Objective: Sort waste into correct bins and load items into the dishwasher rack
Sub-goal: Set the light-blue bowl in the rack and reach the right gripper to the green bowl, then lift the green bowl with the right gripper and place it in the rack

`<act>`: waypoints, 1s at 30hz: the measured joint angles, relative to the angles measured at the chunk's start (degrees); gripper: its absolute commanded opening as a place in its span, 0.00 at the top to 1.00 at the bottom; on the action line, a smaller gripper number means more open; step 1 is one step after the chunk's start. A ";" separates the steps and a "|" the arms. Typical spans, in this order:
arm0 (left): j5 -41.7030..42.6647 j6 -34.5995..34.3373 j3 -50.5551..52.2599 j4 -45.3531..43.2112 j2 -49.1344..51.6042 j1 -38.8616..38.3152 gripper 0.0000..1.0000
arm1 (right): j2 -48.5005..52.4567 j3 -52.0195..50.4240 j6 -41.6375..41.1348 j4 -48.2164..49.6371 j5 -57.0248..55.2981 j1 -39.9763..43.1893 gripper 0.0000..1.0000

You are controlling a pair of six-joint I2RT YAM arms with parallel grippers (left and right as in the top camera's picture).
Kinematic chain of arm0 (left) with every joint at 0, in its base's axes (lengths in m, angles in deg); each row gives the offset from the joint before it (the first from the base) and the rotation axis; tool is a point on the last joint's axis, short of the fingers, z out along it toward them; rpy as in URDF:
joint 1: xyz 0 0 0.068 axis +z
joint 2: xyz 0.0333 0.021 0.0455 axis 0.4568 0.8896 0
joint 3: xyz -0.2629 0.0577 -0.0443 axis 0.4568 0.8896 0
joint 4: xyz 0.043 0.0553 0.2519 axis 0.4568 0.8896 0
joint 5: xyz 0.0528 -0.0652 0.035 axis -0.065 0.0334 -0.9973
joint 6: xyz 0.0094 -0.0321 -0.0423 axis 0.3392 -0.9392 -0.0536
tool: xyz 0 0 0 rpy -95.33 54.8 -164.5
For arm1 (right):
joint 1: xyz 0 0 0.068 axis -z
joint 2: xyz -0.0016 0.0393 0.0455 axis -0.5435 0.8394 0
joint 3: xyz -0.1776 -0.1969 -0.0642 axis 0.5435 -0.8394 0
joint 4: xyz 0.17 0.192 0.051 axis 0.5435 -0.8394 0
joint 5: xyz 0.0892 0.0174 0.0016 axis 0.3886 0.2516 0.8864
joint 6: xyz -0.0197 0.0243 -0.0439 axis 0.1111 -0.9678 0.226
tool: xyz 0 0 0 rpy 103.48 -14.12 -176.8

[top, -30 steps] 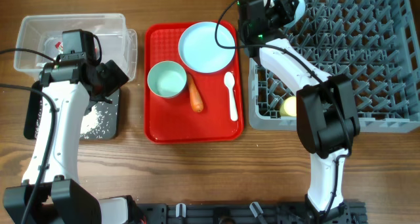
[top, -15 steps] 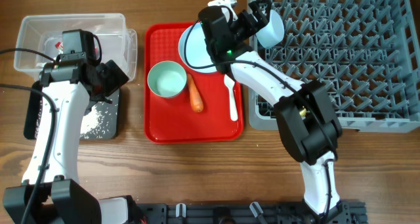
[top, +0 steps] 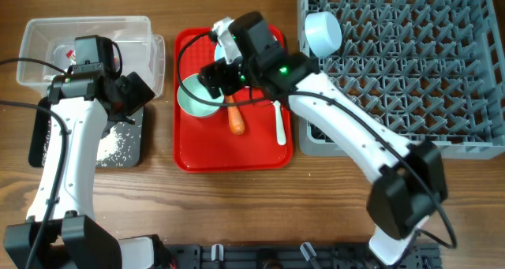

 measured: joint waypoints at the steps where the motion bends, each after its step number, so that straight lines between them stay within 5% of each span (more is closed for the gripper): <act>1: 0.00 0.00 0.00 0.00 0.00 0.00 0.00 | 1.33 0.00 -1.16 -0.37 0.83 0.00 0.34; 7: 0.00 0.00 0.00 0.00 0.00 0.00 0.00 | 13.81 0.00 -12.31 -1.49 1.62 0.00 0.51; 10: 0.00 0.00 0.00 0.00 0.00 0.00 0.00 | 15.41 0.00 -12.96 -1.44 0.35 0.00 0.73; 14: 0.00 0.00 0.00 0.00 0.00 0.00 0.00 | 15.98 0.00 -13.97 -0.31 -1.90 0.00 0.84; 15: 0.00 0.02 0.00 0.00 0.00 0.00 0.00 | 16.02 0.00 -13.99 -0.04 -2.49 0.00 0.94; 24: 0.00 0.00 0.00 0.02 0.00 0.00 0.00 | 14.67 0.00 -14.16 -2.47 -3.34 2.21 0.96; 30: 0.00 0.02 0.00 -0.02 0.00 0.00 0.00 | -13.62 0.00 -14.16 -10.23 -5.46 14.56 0.96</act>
